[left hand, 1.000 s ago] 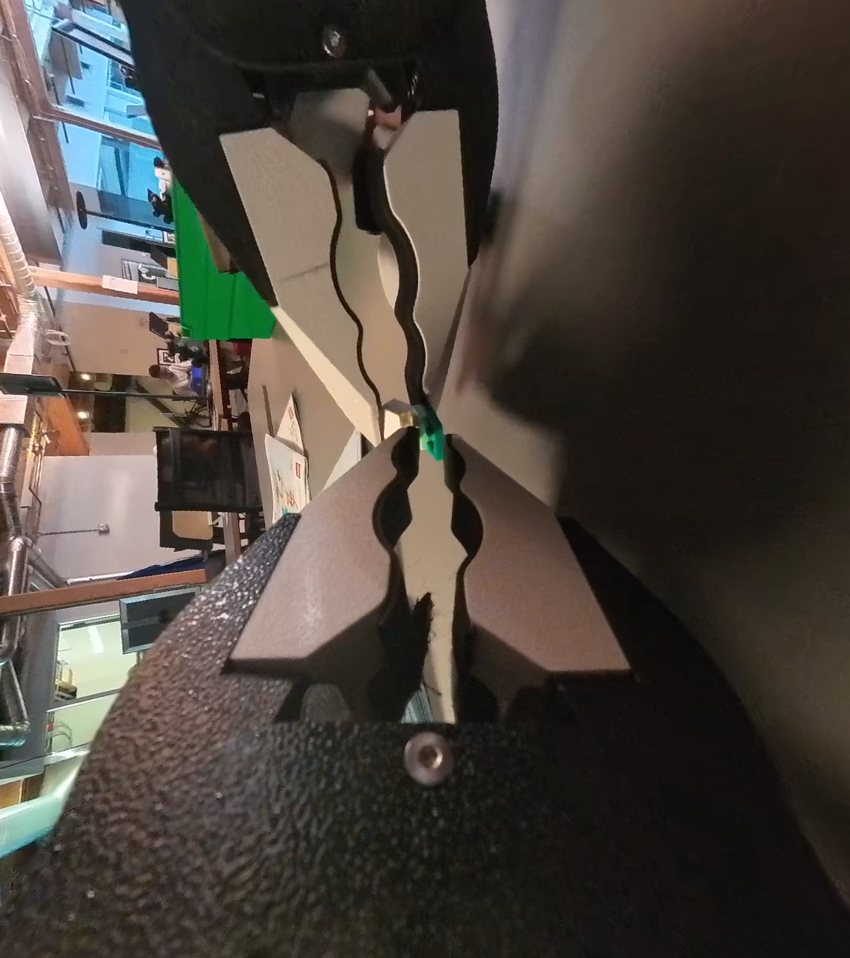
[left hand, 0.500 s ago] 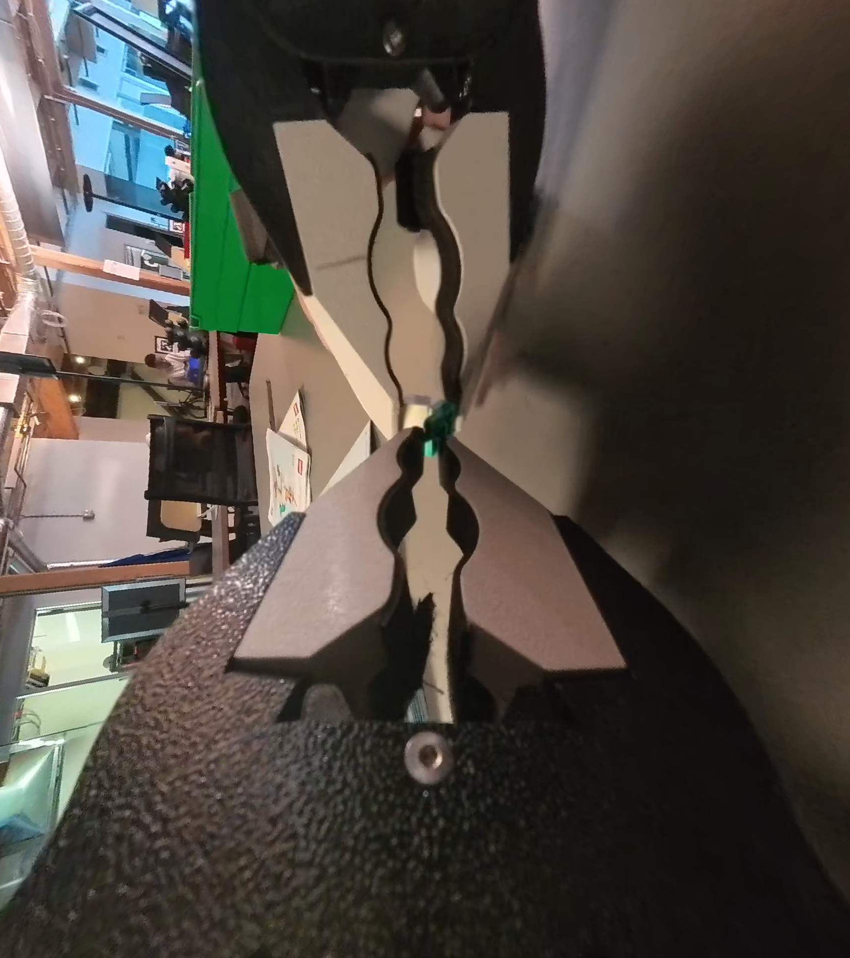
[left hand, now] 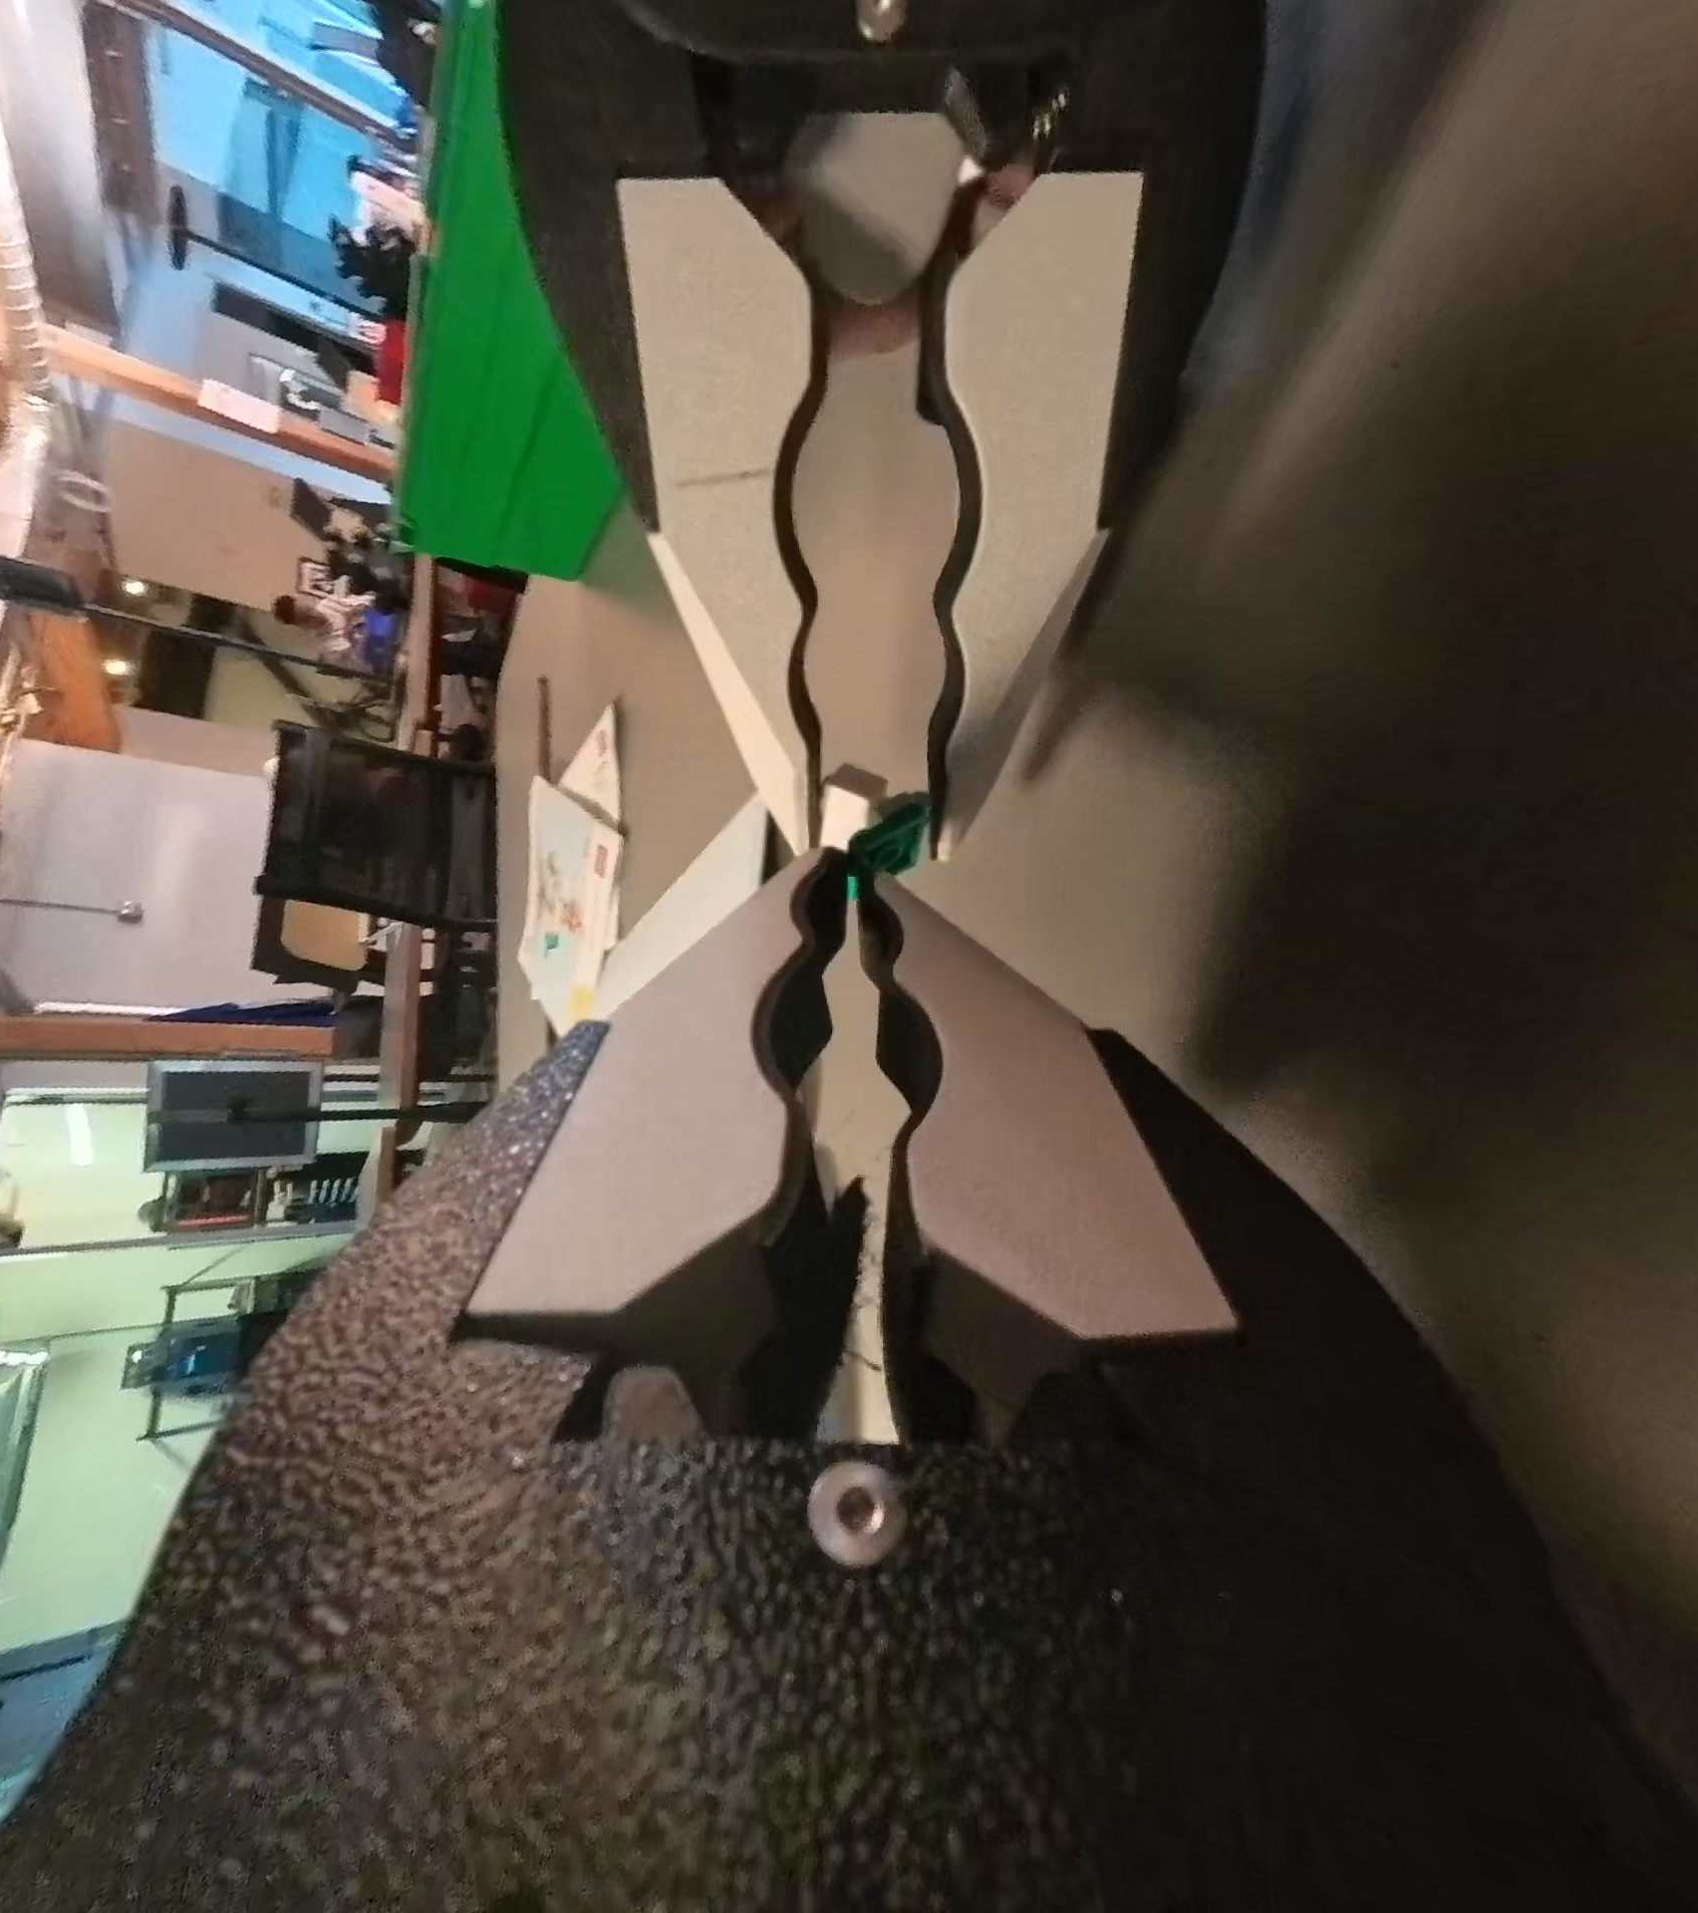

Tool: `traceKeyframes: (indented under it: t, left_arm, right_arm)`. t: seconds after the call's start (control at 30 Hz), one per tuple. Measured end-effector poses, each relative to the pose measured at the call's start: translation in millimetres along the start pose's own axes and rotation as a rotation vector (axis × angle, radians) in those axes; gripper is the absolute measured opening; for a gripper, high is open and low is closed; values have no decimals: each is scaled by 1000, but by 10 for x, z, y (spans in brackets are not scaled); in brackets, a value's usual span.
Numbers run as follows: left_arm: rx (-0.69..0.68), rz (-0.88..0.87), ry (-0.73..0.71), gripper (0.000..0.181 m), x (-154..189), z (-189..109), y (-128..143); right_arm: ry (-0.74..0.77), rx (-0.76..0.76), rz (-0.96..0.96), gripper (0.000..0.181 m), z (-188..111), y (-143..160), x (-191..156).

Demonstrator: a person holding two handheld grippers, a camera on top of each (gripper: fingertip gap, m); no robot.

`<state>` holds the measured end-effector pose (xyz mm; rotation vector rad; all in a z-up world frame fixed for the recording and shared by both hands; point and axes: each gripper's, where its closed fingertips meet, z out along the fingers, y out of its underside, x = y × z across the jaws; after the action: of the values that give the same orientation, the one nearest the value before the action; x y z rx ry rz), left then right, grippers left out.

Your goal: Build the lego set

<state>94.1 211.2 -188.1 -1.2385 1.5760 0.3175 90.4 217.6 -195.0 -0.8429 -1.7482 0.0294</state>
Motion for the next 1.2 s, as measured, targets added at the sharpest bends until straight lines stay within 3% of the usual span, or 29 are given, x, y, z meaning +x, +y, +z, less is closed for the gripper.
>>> traceKeyframes:
  t: [0.03,0.23,0.5,0.87,1.03,1.2]
  left_arm:
    - [8,-11,-32,0,-52,-11,-9]
    - [48,-33,-177,0,-268,-91,-79]
    - [27,-29,-186,0,-264,-74,-82]
    - [8,-130,-289,0,-443,-123,-53]
    - [10,-12,-260,0,-388,-147,-42]
    - [34,172,-170,1,-201,-149,8]
  right_arm:
    - [16,9,40,21,-5,3,47]
    - [102,85,186,18,-86,-67,283]
    - [142,79,132,21,-90,-95,300]
    - [297,43,219,19,-89,-121,486]
    - [265,51,219,18,-77,-129,443]
    - [200,37,90,18,-27,-130,280]
